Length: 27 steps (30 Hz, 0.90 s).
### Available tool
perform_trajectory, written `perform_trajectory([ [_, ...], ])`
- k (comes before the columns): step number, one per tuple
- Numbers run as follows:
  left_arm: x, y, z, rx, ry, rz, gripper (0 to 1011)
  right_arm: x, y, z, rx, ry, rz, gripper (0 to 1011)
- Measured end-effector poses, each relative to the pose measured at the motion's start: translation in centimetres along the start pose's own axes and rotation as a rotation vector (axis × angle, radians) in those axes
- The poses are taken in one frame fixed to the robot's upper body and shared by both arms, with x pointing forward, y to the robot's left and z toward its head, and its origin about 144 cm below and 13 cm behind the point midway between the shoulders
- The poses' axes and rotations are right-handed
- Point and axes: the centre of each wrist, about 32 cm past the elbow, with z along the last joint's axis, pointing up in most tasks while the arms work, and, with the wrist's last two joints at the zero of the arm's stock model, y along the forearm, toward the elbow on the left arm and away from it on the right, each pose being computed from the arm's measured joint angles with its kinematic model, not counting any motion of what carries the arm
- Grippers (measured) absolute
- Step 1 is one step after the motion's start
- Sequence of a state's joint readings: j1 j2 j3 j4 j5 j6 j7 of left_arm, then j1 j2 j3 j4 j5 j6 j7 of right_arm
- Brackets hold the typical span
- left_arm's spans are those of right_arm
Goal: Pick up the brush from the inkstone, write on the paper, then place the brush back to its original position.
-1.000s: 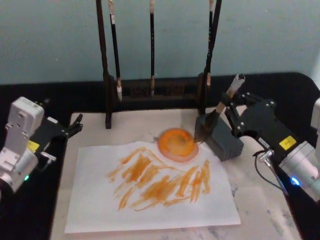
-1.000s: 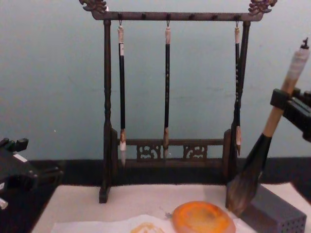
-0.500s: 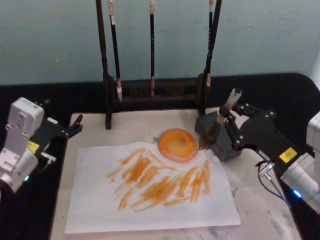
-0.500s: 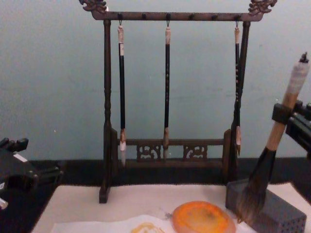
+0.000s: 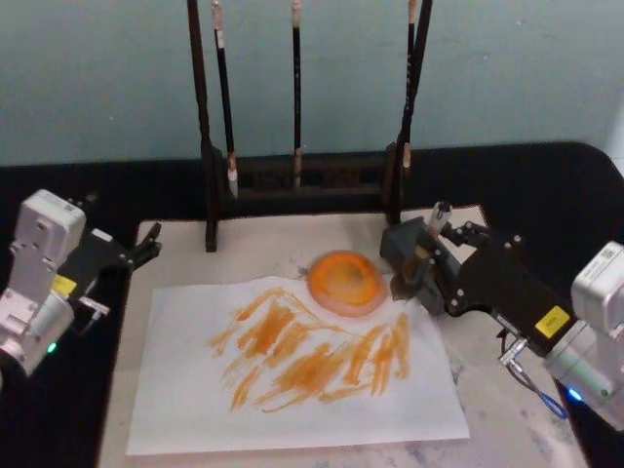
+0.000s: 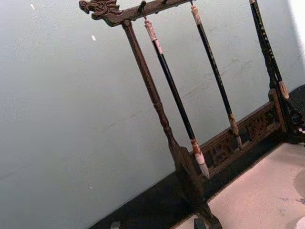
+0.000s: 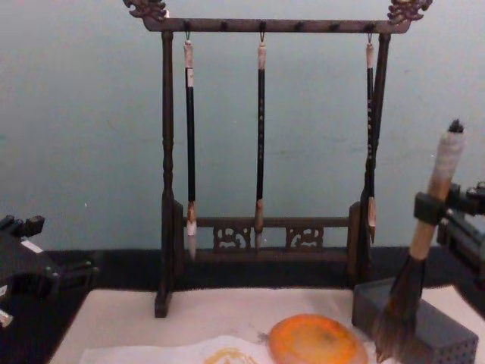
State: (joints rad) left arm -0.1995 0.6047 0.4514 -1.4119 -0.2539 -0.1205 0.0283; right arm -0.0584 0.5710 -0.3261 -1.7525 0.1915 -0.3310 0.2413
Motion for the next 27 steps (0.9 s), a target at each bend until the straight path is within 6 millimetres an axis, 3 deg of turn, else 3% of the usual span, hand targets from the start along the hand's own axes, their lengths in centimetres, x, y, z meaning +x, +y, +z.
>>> perform_trajectory([
  [27, 0.0, 0.0, 0.0, 0.0, 0.0, 0.0, 1001, -0.1, -0.1, -1.7, 0.044, -0.098, 0.064, 168],
])
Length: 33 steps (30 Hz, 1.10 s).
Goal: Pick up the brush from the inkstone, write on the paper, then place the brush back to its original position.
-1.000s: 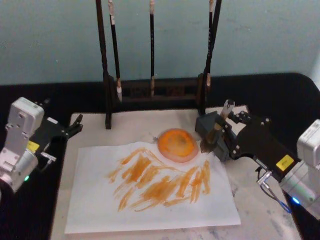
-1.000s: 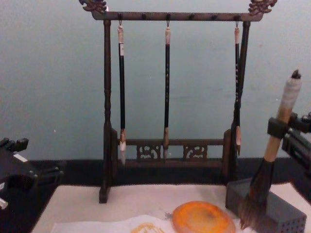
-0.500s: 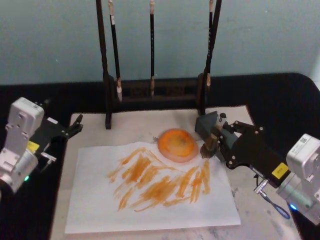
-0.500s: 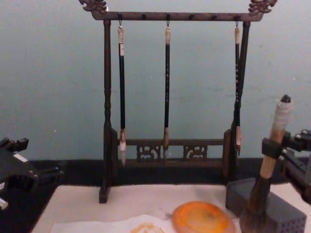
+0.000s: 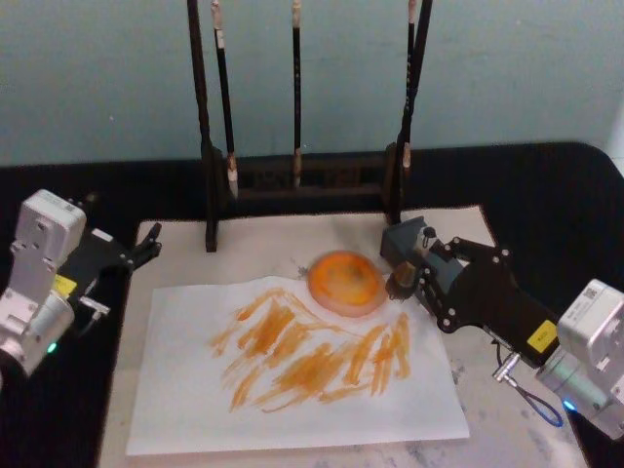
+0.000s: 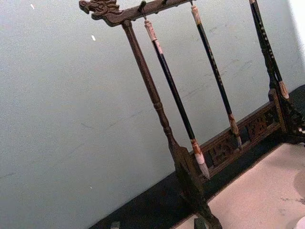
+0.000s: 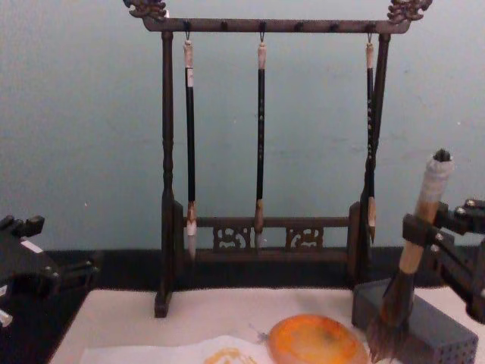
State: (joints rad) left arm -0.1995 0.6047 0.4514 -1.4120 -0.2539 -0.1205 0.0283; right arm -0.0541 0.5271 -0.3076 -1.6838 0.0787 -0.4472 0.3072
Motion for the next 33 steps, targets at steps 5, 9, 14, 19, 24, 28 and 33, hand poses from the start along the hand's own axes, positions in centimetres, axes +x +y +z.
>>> perform_trajectory([
  [5, 0.0, 0.0, 0.0, 0.0, 0.0, 0.0, 1001, -0.04, 0.07, -0.11, -0.003, -0.011, 0.003, 168],
  [9, 0.0, 0.0, 0.0, 0.0, 0.0, 0.0, 1001, -0.06, 0.07, -0.12, -0.008, -0.017, 0.005, 168],
  [14, 0.0, 0.0, 0.0, 0.0, 0.0, 0.0, 1001, -0.14, 0.08, -0.24, -0.021, -0.019, 0.005, 168],
  [19, 0.0, 0.0, 0.0, 0.0, 0.0, 0.0, 1001, -0.21, 0.08, -0.35, -0.035, -0.021, 0.01, 168],
  [24, 0.0, 0.0, 0.0, 0.0, 0.0, 0.0, 1001, -0.28, 0.11, -0.51, -0.047, -0.018, 0.016, 168],
  [28, 0.0, 0.0, 0.0, 0.0, 0.0, 0.0, 1001, -0.33, 0.07, -0.57, -0.051, -0.013, 0.02, 168],
  [33, 0.0, 0.0, 0.0, 0.0, 0.0, 0.0, 1001, -0.31, -0.05, -0.59, -0.05, -0.001, 0.021, 168],
])
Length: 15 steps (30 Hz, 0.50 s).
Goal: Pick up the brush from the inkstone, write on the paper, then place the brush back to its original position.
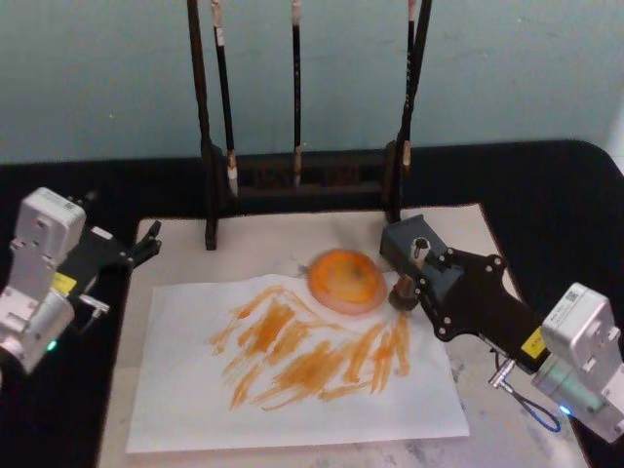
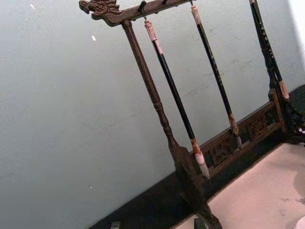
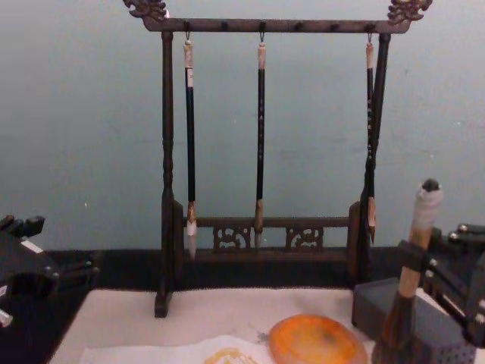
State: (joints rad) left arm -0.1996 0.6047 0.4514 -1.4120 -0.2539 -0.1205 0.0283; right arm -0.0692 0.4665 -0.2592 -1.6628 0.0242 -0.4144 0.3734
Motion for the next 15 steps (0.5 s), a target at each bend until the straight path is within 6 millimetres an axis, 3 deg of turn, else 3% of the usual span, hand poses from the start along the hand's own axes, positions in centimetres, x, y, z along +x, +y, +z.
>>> perform_trajectory([
  [15, 0.0, 0.0, 0.0, 0.0, 0.0, 0.0, 1001, -0.07, -0.41, 0.54, 0.029, 0.059, 0.008, 168],
])
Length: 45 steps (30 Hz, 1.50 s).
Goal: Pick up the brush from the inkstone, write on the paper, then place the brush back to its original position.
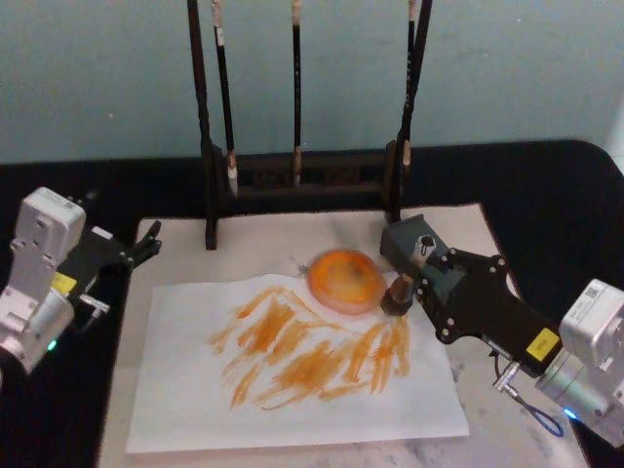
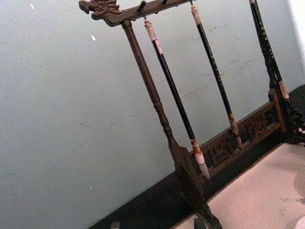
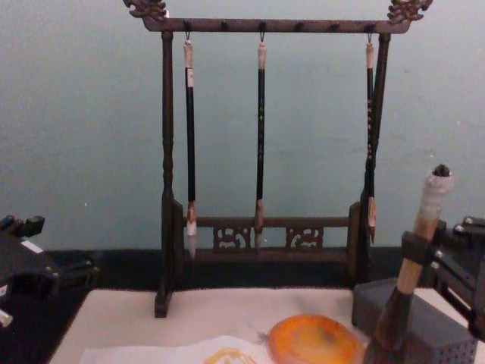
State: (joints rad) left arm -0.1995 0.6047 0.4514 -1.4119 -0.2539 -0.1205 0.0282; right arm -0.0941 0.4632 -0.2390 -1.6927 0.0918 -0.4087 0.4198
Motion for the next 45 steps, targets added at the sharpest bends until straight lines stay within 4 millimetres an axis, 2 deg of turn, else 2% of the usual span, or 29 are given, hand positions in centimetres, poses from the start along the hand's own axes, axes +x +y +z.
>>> perform_trajectory([
  [45, 0.0, 0.0, 0.0, 0.0, 0.0, 0.0, 1001, -2.1, 1.9, 1.0, 0.071, 0.097, 0.118, 168],
])
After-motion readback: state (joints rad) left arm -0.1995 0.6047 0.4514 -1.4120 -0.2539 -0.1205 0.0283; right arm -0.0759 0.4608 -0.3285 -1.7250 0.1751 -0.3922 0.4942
